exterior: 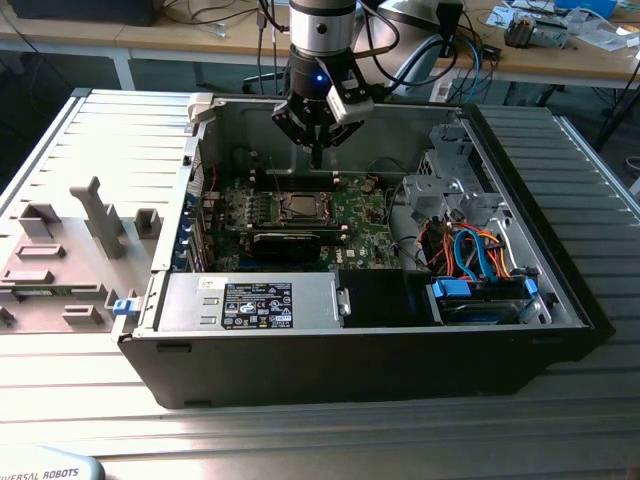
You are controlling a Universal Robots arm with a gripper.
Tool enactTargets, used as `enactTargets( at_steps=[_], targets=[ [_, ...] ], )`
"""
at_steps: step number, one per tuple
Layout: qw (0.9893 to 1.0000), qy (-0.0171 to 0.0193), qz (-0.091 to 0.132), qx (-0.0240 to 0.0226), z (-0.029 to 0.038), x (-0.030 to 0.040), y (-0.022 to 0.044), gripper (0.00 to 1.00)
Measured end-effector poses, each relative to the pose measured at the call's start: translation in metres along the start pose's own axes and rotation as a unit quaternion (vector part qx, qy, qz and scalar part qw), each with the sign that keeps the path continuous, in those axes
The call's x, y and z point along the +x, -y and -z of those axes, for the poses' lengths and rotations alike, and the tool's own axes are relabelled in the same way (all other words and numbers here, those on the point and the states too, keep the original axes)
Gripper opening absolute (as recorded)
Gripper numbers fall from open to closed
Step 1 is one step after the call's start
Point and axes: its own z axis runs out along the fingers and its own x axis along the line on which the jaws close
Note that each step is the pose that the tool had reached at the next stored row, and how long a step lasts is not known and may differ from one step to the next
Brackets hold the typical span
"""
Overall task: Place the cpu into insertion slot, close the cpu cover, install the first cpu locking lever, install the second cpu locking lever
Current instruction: 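Install the first cpu locking lever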
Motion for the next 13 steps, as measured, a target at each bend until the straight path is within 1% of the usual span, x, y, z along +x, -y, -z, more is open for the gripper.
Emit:
enactTargets(
  at_steps=[13],
  targets=[
    [1.0, 0.0, 0.009, -0.0004, 0.0, 0.0, 0.0, 0.11]
  ],
)
